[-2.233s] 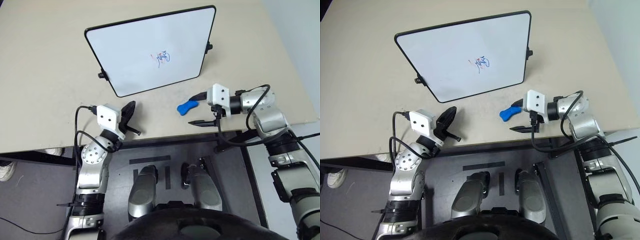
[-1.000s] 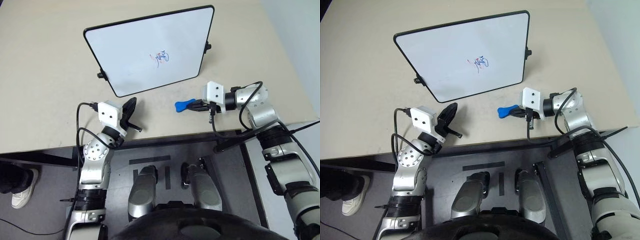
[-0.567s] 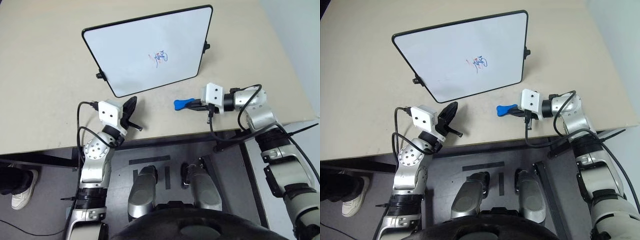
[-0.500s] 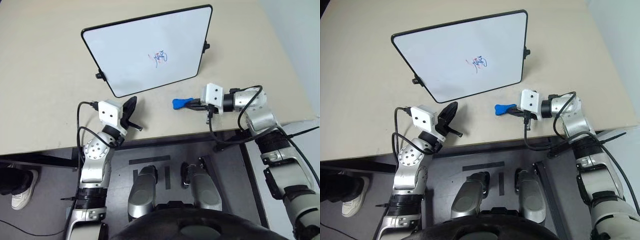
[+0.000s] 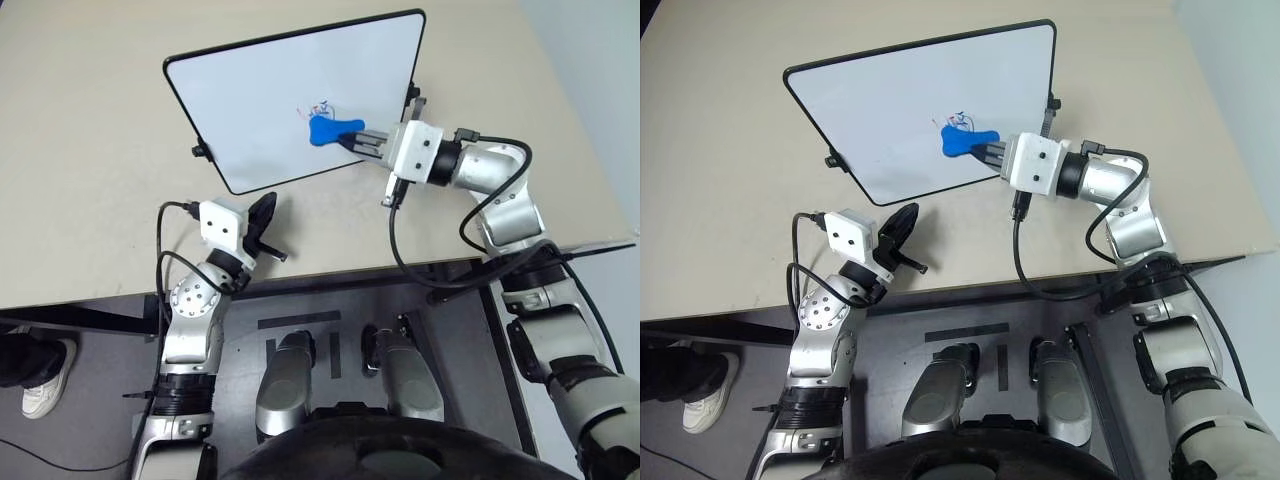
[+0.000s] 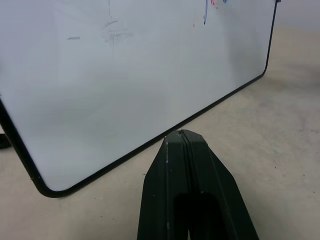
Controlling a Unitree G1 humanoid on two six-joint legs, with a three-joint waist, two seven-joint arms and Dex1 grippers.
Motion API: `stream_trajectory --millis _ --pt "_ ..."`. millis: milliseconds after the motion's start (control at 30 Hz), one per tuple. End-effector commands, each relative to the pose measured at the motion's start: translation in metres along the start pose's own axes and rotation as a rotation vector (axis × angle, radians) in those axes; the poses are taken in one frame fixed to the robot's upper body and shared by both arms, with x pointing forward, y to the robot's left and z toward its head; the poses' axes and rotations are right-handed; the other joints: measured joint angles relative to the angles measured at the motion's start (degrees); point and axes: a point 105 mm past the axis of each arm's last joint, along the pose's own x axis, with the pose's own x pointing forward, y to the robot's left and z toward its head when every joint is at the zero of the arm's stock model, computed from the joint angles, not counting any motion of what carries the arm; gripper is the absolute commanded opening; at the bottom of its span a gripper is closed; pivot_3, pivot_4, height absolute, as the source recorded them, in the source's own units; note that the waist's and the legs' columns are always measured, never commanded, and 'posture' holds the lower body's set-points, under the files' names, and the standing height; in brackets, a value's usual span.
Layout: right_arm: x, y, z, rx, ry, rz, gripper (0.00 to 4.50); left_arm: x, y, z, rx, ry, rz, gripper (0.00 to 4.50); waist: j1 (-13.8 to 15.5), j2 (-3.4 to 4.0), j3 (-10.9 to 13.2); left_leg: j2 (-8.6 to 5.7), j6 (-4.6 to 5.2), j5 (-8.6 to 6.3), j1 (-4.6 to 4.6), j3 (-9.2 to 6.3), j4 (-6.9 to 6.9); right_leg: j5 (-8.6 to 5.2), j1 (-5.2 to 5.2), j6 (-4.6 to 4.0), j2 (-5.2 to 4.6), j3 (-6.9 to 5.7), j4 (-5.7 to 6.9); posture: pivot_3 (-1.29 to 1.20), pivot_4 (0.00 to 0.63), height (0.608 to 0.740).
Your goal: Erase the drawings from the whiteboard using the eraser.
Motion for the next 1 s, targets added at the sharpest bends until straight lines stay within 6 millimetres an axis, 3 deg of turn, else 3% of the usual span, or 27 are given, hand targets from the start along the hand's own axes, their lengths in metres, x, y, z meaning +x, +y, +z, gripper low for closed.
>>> stream_trajectory --millis 33,267,433,567,633,833,1000 --pt "0.009 -0.016 0.002 -0.093 -0.020 -0.067 0.04 0.004 -0.001 0.008 0.022 -0.033 -0.013 0.00 0.1 0.01 0.0 0.00 -0.08 -0.05 -0.02 0.00 0.00 0.00 -0.02 0.00 0.00 0.00 0.01 0.00 0.150 0.740" --pt "0.027 -0.017 -0.030 -0.183 0.080 -0.084 0.04 0.005 -0.001 0.009 0.023 -0.039 -0.012 0.00 0.1 0.03 0.0 0.02 -0.47 -0.29 -0.02 0.01 0.00 0.12 -0.17 -0.13 -0.04 -0.04 0.03 0.00 0.150 0.740" --pt "0.034 -0.014 -0.041 -0.193 0.112 -0.079 0.04 0.002 0.000 0.009 0.024 -0.040 0.000 0.00 -0.2 0.03 0.0 0.03 -0.49 -0.30 0.07 0.02 0.00 0.41 -0.18 -0.35 -0.04 -0.03 0.03 0.00 0.150 0.740" --pt "0.038 -0.010 -0.041 -0.185 0.101 -0.064 0.04 0.002 0.000 0.009 0.024 -0.042 0.005 0.00 -0.3 0.05 0.0 0.08 -0.49 -0.31 0.07 0.02 -0.05 0.63 -0.17 -0.52 -0.04 -0.03 0.01 0.00 0.150 0.740" --pt "0.039 -0.009 -0.039 -0.182 0.088 -0.064 0.04 0.001 0.000 0.009 0.024 -0.043 0.009 0.00 -0.3 0.09 0.1 0.12 -0.49 -0.31 0.04 0.02 -0.09 0.36 -0.18 -0.07 -0.03 -0.03 -0.02 0.00 0.150 0.740" --pt "0.035 -0.002 -0.039 -0.154 0.062 -0.045 0.04 0.001 -0.001 0.009 0.022 -0.042 0.010 0.00 -0.5 0.12 0.1 0.16 -0.48 -0.30 -0.01 0.06 -0.11 0.35 -0.17 -0.05 -0.03 -0.04 -0.06 0.00 0.150 0.740" --pt "0.033 -0.011 -0.036 -0.162 0.059 -0.088 0.04 0.003 -0.002 0.009 0.020 -0.043 0.001 0.00 -0.5 0.12 0.1 0.17 -0.49 -0.27 -0.03 0.07 -0.10 0.54 -0.18 -0.36 -0.03 -0.04 -0.05 0.00 0.150 0.740"
